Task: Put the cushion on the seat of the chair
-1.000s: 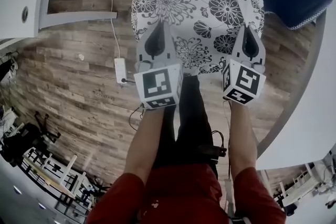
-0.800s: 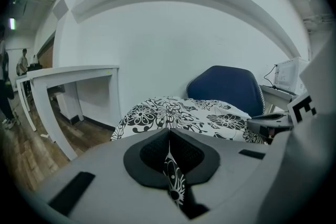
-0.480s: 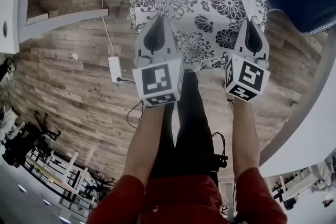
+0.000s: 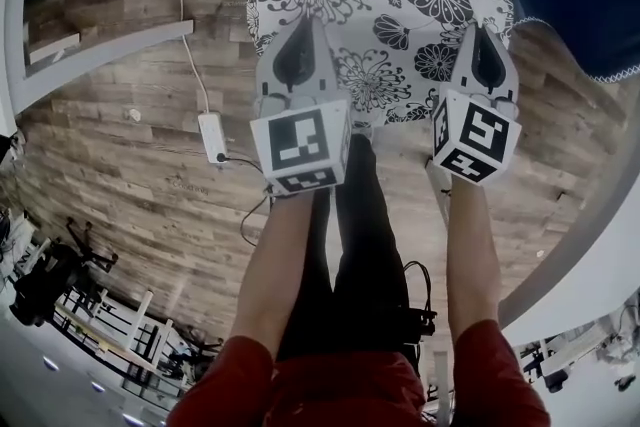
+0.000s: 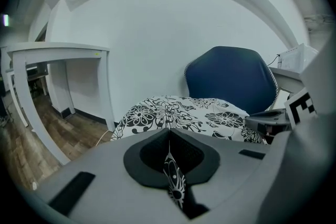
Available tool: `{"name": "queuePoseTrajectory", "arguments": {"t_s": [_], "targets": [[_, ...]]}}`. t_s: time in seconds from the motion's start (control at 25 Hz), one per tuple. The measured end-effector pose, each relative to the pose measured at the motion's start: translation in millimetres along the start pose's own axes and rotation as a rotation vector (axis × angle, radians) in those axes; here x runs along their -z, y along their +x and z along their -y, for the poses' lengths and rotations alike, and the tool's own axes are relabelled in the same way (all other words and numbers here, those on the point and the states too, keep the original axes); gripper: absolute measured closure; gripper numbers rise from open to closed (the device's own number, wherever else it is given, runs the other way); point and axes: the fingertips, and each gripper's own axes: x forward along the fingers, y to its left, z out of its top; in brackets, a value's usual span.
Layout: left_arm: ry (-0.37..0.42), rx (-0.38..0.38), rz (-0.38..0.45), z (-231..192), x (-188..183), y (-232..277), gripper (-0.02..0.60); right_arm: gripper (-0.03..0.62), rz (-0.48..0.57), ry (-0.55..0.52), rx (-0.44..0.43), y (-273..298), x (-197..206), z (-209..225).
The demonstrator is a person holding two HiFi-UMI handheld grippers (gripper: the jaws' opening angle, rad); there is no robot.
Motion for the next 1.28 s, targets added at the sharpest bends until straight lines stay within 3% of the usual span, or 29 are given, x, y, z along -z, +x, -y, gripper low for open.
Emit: {"name": "queuePoseTrajectory", "arguments": {"t_s": [0.2,1.28], "targets": [[-0.006,0.025,0.001,-1,-12,-17,0.552,0.565,0.0,-0.018,0.019,-17,-19,-1],[0.033,0.011,-0.075,-9,32,27,0.551,0.563,-0.075,-0.057,0.047,22,24,6]]}}
